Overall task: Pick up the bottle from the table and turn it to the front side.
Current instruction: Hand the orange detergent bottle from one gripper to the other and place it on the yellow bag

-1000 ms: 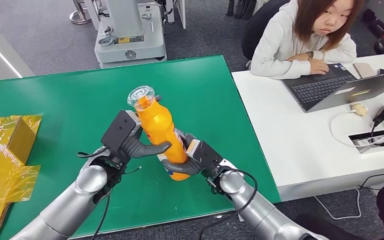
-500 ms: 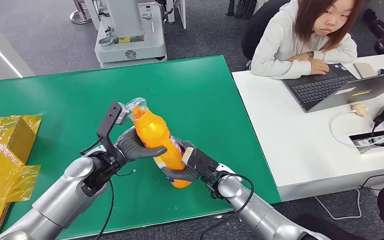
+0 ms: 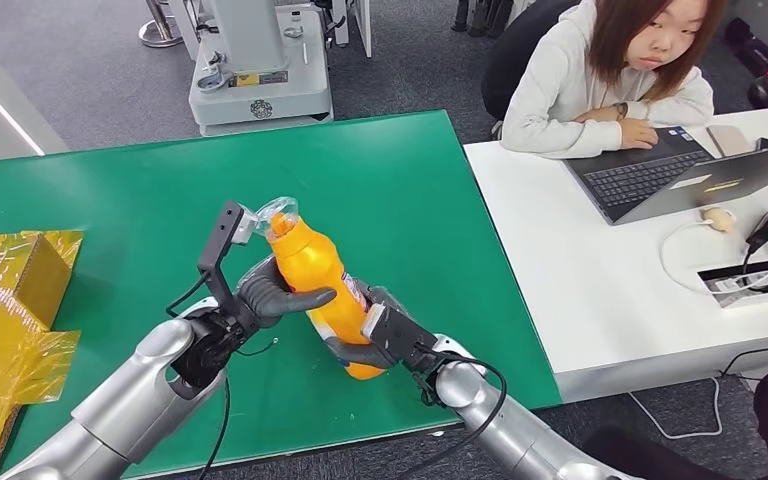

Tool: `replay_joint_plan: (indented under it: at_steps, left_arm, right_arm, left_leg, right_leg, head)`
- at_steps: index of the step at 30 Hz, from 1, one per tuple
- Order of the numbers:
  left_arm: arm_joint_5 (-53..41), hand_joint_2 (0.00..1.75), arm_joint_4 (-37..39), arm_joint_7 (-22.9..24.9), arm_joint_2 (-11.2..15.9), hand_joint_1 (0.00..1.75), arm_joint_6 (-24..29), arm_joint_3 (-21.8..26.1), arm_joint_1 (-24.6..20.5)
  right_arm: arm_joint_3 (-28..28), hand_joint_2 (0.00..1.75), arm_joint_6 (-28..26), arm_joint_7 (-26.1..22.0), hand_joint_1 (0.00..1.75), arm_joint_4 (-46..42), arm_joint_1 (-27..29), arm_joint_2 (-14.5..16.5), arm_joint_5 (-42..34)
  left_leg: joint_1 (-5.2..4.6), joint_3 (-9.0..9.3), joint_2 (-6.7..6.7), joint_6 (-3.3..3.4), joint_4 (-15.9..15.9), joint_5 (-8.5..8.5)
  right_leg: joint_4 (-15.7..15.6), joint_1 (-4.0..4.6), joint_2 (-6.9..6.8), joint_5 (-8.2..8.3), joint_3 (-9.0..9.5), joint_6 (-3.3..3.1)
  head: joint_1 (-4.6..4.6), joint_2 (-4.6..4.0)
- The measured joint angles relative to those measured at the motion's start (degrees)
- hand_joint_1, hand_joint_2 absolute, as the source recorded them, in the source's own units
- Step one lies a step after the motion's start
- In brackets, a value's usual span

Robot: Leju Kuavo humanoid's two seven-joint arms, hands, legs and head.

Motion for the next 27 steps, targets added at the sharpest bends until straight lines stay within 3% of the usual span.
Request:
replay_joint_plan:
  at_steps: [3, 4, 7, 12, 16, 23, 27]
  left_arm:
    - [-0.1, 1.75, -1.6, -0.6, 0.0, 1.75, 2.1, -0.4, 0.6]
    - [-0.5, 1.75, -2.0, -1.1, 0.0, 1.75, 2.7, -0.6, 0.7]
    - [-6.3, 1.75, -3.4, -4.9, 0.3, 1.75, 6.5, -1.7, 0.9]
    - [-26.8, 1.75, -6.3, -11.5, 1.8, 1.75, 17.1, -5.1, 1.0]
    - [-39.6, 1.75, -7.5, -12.0, 2.8, 1.75, 22.4, -7.0, 1.1]
    - [-51.3, 1.75, -7.7, -12.0, 4.0, 1.75, 27.0, -7.5, 0.9]
    - [-65.5, 1.75, -7.5, -9.5, 5.5, 1.75, 33.5, -8.2, -0.7]
  right_arm:
    - [-0.2, 1.75, -0.1, 0.2, 0.34, -1.0, 0.7, -0.2, 0.5]
    - [-0.2, 1.75, -0.1, 0.2, 0.00, -1.2, 0.8, -0.3, 0.6]
    - [-0.2, 1.75, 0.5, -0.1, 0.00, -1.8, 1.1, -0.4, 0.8]
    - [-0.2, 1.75, 1.2, -0.8, 0.00, -2.8, 1.7, -0.7, 0.8]
    - [-0.2, 1.75, 1.4, -1.0, 0.00, -3.1, 1.7, -0.8, 0.8]
    - [-0.2, 1.75, 2.2, -1.8, 0.00, -4.4, 3.3, -0.8, 1.6]
    - [0.0, 1.75, 2.9, -2.1, 0.00, -6.0, 5.5, -0.8, 3.2]
  left_leg:
    - [0.00, 0.00, 0.03, 0.00, 0.0, 0.00]
    - [0.00, 0.00, 0.03, 0.00, 0.0, 0.00]
    - [0.01, 0.00, 0.02, 0.00, 0.0, 0.00]
    - [0.01, 0.00, 0.05, 0.00, 0.0, 0.00]
    - [0.01, 0.00, 0.05, 0.00, 0.0, 0.00]
    - [0.01, 0.00, 0.04, 0.00, 0.0, 0.00]
    - [0.01, 0.00, 0.07, -0.01, 0.0, 0.00]
  right_leg:
    - [0.0, 0.00, 0.03, 0.00, -0.02, 0.00]
    - [0.0, 0.00, 0.03, 0.00, -0.02, 0.00]
    - [0.0, 0.00, 0.02, 0.00, -0.02, 0.00]
    - [0.0, 0.00, 0.04, 0.00, -0.02, 0.00]
    - [0.0, 0.00, 0.04, 0.00, -0.02, 0.00]
    - [0.0, 0.00, 0.03, 0.00, -0.02, 0.00]
    - [0.0, 0.01, 0.06, 0.00, -0.03, 0.00]
  head:
    - [0.00, 0.00]
    - [0.00, 0.00]
    - [0.01, 0.00]
    - [-0.01, 0.00]
    - [0.01, 0.00]
    - [0.01, 0.00]
    - [0.00, 0.00]
